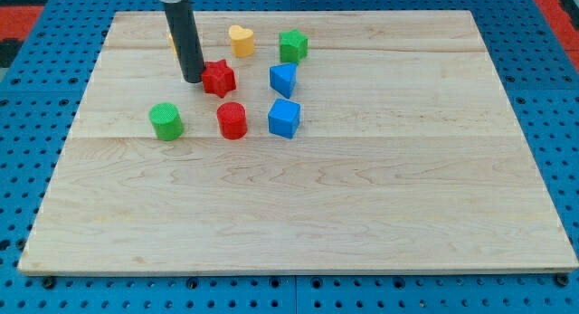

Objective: Slide the yellow hexagon slightly down

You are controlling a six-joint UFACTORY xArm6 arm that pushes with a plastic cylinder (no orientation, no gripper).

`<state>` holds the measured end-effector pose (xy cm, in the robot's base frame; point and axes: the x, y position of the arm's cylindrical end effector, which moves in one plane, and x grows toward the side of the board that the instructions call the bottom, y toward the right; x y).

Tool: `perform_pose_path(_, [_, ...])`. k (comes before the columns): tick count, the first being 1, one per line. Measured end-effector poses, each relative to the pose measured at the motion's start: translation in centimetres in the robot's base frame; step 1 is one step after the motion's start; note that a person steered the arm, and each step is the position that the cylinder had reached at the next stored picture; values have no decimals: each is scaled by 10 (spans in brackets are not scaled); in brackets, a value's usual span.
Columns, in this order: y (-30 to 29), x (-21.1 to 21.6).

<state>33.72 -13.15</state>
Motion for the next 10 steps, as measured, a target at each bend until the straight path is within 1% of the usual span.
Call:
perform_pose_path(4, [0,-5])
perform_pose_path(5, [-15,-33])
perform_pose_path(6, [-89,-33])
perform_pose_path(7, [-119,-76])
perform_pose_path(8, [-72,-130])
perform_pose_path(9, [-26,-134])
perform_pose_path(10, [-15,-110])
